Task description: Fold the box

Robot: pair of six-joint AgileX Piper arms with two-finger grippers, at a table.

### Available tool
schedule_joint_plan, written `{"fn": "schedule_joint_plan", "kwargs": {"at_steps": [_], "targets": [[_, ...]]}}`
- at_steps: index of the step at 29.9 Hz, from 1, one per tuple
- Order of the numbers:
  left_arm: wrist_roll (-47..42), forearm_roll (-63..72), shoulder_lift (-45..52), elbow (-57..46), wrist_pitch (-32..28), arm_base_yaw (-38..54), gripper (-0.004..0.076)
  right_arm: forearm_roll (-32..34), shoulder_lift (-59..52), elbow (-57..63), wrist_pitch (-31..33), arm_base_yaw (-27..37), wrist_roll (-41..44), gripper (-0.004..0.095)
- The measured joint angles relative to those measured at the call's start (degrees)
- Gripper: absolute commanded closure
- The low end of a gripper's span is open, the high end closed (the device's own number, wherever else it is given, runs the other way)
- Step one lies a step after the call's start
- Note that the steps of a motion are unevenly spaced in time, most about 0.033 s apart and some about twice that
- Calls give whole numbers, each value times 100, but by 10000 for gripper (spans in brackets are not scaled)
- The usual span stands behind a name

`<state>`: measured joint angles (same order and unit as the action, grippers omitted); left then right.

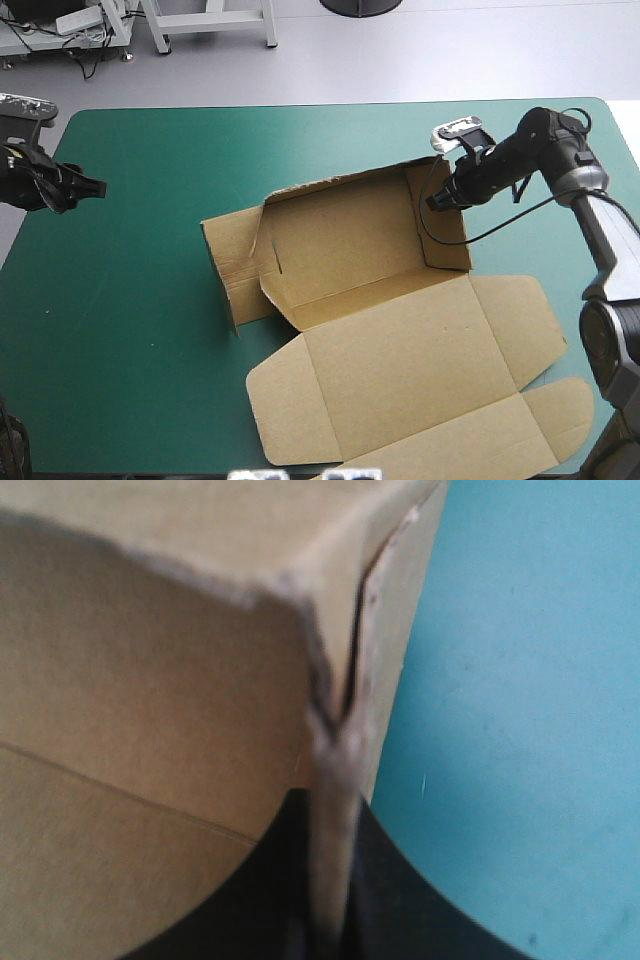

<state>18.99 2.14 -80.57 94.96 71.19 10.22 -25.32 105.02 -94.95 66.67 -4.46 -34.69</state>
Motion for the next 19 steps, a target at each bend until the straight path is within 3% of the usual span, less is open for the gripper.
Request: {"fn": "schedule_joint_plan", "kwargs": {"at_steps": [4, 6, 8, 12, 14, 16, 19], "targets": [[0, 0, -11, -64, -17, 0, 325, -124, 512, -410, -198, -101, 33, 912], [0, 0, -24, -75, -17, 0, 325, -145, 686, -587, -209, -122, 68, 851], [0, 0, -24, -75, -21, 0, 325, -138, 793, -739, -146, -129, 84, 737], [0, 0, -28, -75, -36, 0, 325, 147, 819, -998, 249, -136, 202, 359], [0, 5, -28, -75, -36, 0, 325, 250, 770, -1161, 346, -136, 361, 218], [0, 32, -28, -75, -41, 0, 325, 339, 644, -1388, 386, -136, 659, 146], [0, 57, -28, -75, -41, 0, 325, 499, 355, -1629, 397, -136, 1049, 142]]}}
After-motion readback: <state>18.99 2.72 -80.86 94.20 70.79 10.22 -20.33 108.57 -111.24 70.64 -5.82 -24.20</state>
